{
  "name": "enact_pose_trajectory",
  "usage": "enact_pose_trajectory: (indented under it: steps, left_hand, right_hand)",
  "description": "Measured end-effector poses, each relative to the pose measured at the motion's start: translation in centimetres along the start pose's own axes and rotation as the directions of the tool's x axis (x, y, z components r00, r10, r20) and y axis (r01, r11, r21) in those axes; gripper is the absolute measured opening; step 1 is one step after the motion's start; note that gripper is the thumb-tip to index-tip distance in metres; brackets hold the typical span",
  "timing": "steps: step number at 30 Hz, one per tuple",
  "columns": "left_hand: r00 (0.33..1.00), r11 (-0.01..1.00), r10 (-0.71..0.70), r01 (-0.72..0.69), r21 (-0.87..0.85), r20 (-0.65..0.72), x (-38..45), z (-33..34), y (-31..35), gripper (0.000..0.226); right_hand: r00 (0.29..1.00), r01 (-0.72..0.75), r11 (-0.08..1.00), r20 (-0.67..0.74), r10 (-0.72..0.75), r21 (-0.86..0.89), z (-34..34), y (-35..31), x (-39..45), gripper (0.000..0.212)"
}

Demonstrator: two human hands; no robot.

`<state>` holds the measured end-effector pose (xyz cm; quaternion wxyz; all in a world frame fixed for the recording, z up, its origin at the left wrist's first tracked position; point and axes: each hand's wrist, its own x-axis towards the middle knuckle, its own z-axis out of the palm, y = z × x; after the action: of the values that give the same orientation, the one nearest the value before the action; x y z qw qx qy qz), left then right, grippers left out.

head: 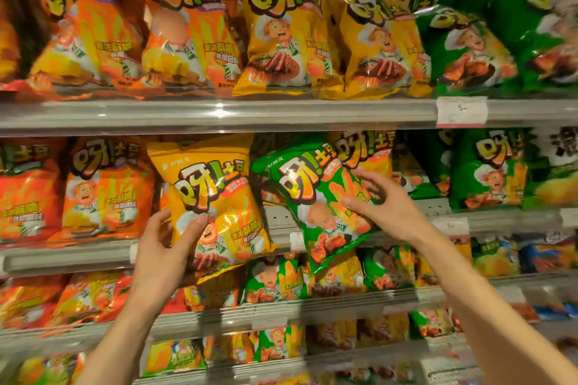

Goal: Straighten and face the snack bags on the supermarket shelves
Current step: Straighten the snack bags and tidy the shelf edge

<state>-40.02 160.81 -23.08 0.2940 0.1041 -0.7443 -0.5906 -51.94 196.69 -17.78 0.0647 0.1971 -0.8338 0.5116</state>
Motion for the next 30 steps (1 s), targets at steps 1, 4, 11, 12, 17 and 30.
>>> enact_pose_trajectory:
  steps: [1,4,11,12,17,30]
  left_hand:
    - [1.000,1.000,-0.004,0.004,0.001,-0.004,0.0,0.0,-0.1,0.095]
    - [0.999,1.000,0.003,-0.003,0.012,-0.033,-0.4,0.0,0.0,0.064]
    - [0.999,1.000,-0.015,0.015,0.001,-0.042,-0.7,-0.4,-0.2,0.039]
    - [0.999,1.000,-0.021,0.021,-0.008,-0.037,-0.7,-0.4,-0.3,0.044]
    - [0.999,0.999,-0.039,0.039,-0.006,-0.028,-0.9,-0.5,-0.2,0.053]
    - [0.994,0.997,0.066,-0.069,0.033,0.085,0.4,5.7,2.1,0.080]
  right_hand:
    - [0.999,-0.002,1.000,0.037,0.002,-0.011,-0.5,-0.1,0.7,0.062]
    - [0.996,0.004,1.000,0.090,-0.005,0.005,-1.2,-0.2,1.5,0.064]
    - [0.999,0.043,0.996,-0.003,-0.043,0.074,0.2,1.4,-1.4,0.063]
    - [0.999,0.050,0.996,-0.017,-0.049,0.078,0.4,1.5,-1.8,0.064]
    - [0.996,0.087,0.996,-0.018,-0.087,-0.022,0.4,1.0,-2.5,0.065]
    - [0.946,0.052,0.995,-0.324,-0.023,0.083,0.2,3.2,-6.8,0.056]
